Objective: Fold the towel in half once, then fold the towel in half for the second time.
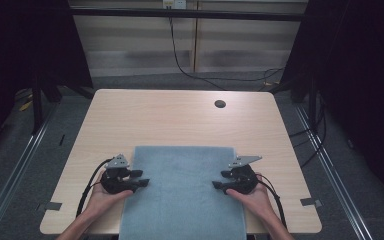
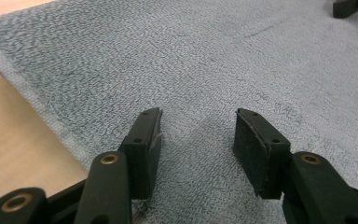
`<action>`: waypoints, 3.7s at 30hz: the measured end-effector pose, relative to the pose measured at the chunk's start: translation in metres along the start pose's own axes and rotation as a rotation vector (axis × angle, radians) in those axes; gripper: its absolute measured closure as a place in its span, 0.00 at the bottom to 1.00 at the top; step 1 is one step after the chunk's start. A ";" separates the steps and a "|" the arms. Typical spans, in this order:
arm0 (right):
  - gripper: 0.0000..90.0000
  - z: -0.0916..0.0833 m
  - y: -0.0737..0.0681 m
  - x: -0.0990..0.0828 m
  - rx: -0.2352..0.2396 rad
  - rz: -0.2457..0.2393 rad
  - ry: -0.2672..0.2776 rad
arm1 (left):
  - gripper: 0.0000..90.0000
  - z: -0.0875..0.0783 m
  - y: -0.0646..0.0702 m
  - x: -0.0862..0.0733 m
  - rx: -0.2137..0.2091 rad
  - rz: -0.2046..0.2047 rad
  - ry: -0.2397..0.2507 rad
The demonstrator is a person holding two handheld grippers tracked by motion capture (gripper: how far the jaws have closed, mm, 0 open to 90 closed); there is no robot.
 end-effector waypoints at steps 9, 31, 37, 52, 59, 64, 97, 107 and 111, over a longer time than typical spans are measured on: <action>0.48 -0.012 -0.021 -0.010 0.050 0.008 -0.014 | 0.56 -0.014 0.015 -0.017 -0.054 -0.019 -0.021; 0.51 -0.038 0.045 0.026 -0.051 0.037 0.087 | 0.55 0.001 0.007 0.029 0.035 -0.002 0.021; 0.52 -0.018 0.064 0.035 -0.059 0.045 0.069 | 0.56 0.011 -0.005 0.014 0.072 0.016 -0.010; 0.50 0.009 0.075 0.013 -0.060 0.058 -0.010 | 0.55 0.011 -0.007 0.011 0.039 0.004 0.015; 0.72 0.011 0.071 0.013 -0.056 0.029 -0.014 | 0.54 -0.007 -0.015 0.034 0.039 -0.041 0.056; 0.84 0.011 0.069 0.013 -0.038 0.025 -0.016 | 0.53 -0.019 -0.043 0.043 0.093 -0.064 0.080; 0.91 0.011 0.069 0.011 -0.033 0.070 0.027 | 0.89 0.011 -0.049 0.027 0.017 -0.034 -0.014; 0.92 0.003 0.071 0.016 -0.019 0.120 0.083 | 0.90 0.004 -0.051 0.033 -0.002 -0.095 0.046; 0.92 -0.004 0.071 0.022 -0.017 0.114 0.112 | 0.91 -0.001 -0.047 0.039 -0.008 -0.087 0.083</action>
Point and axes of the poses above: each handheld gripper's, and its own axes: z roughly forward along the jaws, x roughly out of its top, y roughly to its right, the point moved 5 cm from there along z, roughly forward along the jaws, and after that the axes turned 9 degrees about -z, right-handed, at the moved point
